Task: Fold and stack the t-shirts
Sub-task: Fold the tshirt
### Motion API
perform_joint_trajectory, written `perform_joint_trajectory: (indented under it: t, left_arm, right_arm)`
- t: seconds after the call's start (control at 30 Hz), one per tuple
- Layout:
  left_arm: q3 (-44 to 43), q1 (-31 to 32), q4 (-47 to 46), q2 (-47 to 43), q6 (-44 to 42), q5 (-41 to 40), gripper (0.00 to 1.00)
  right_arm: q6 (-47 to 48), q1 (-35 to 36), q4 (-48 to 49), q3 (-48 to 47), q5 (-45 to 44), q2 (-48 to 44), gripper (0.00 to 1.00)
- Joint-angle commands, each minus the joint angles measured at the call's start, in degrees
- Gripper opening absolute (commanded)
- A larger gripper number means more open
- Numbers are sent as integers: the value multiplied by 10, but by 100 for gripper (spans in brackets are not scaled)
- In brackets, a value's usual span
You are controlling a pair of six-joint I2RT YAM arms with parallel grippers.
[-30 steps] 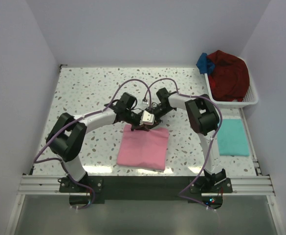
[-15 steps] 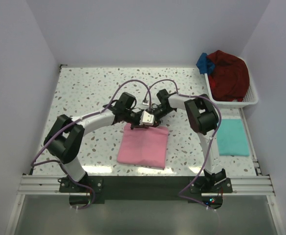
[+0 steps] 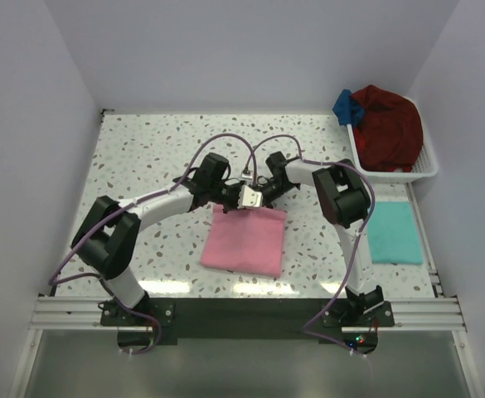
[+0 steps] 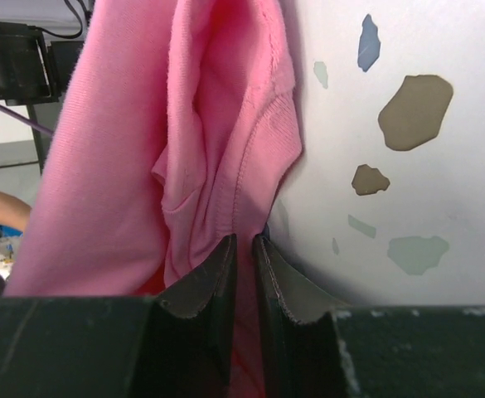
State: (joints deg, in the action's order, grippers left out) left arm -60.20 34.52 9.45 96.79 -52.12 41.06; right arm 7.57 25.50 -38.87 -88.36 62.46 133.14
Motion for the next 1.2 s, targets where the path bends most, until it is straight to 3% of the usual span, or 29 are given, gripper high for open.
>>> perform_joint_trajectory:
  t: [0.0,0.23,0.4,0.63,0.87,1.17]
  left_arm:
    - [0,0,-53,-26,-20,-3,0]
    - [20,5,-9,-40,-64,15,0]
    - [69,24,-32,-63,-102,-30,0]
    - [154,66,-133,-99,-138,-89,0]
    - [221,96,-200,-127,-189,-137,0]
    - [231,98,-221,-148,-196,-143,0]
  right_arm:
    - [35,3,-3,7,-62,30,21]
    - [54,-11,-96,-74,-71,-3,34]
    - [95,-23,-148,-133,-134,-62,38]
    - [171,-31,-267,-152,-137,-60,32]
    - [202,-30,-308,-120,-100,-26,23]
    - [184,-30,-236,-85,-129,26,22]
